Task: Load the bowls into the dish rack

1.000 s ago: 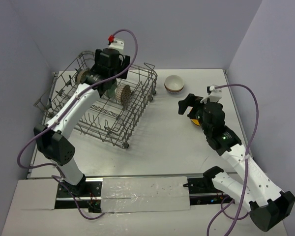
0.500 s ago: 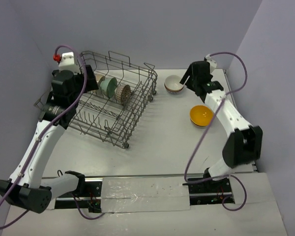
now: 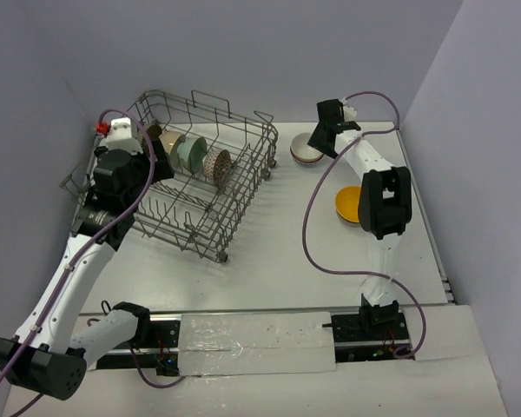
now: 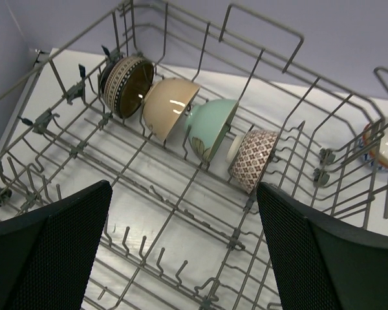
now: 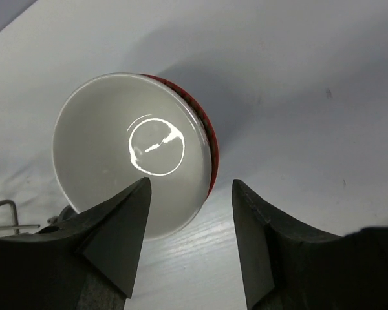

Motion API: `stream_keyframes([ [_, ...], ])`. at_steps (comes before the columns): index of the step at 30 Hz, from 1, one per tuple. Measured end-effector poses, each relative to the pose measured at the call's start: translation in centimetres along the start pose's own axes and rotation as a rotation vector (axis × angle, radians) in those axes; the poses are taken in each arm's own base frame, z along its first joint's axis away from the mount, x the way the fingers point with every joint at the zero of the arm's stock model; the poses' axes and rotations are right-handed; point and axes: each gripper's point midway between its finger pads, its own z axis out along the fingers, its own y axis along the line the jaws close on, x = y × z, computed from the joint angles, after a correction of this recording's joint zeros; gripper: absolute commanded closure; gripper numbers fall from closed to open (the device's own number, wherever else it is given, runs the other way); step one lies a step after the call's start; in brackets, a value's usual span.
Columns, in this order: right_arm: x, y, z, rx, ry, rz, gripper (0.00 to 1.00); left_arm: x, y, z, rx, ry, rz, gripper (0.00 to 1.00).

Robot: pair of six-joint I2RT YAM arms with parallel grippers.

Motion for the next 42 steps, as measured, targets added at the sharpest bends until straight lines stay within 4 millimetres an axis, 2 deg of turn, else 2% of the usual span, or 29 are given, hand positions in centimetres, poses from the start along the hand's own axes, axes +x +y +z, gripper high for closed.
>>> stream_keyframes([
  [4,0.7,0.1,1.7,0.014,0.017,-0.007,0.51,-1.1,-0.1,-0.4,0.010,-0.040,-0.013,0.01],
  [8,1.4,-0.2,2.6,0.028,0.031,-0.014,0.59,-1.3,-0.2,-0.4,0.015,-0.047,-0.016,0.01],
  [12,1.4,-0.4,2.7,0.032,0.030,-0.018,0.71,-1.3,-0.4,-0.4,0.023,-0.048,-0.017,0.01],
  [15,1.3,-0.7,2.9,0.043,0.021,-0.021,0.87,-1.3,-0.4,-0.3,0.025,-0.047,-0.017,0.01],
  [18,1.2,-0.7,3.0,0.037,0.004,-0.015,0.98,-1.1,-0.6,-0.2,0.030,-0.042,-0.016,0.01],
  [20,1.3,-0.8,2.8,0.029,-0.004,-0.007,1.00,-0.9,-0.6,-0.1,0.035,-0.038,-0.015,0.01],
  [24,2.4,-1.9,1.6,0.024,0.003,-0.008,1.00,-0.7,-0.8,-0.1,0.046,-0.034,-0.015,0.01],
  [31,5.9,-5.4,-2.7,0.022,0.061,-0.030,1.00,-0.5,-2.1,0.0,0.112,-0.021,-0.039,0.01],
  [35,7.3,-6.7,-4.8,0.014,0.085,-0.048,1.00,0.7,-3.6,0.6,0.172,0.031,-0.065,0.01],
  [40,6.8,-6.5,-6.7,-0.023,0.060,-0.055,1.00,1.4,-5.8,1.1,0.265,0.102,-0.115,0.01],
  [42,6.3,-6.4,-7.8,-0.045,0.037,-0.053,1.00,0.9,-6.8,1.0,0.304,0.111,-0.134,0.01],
])
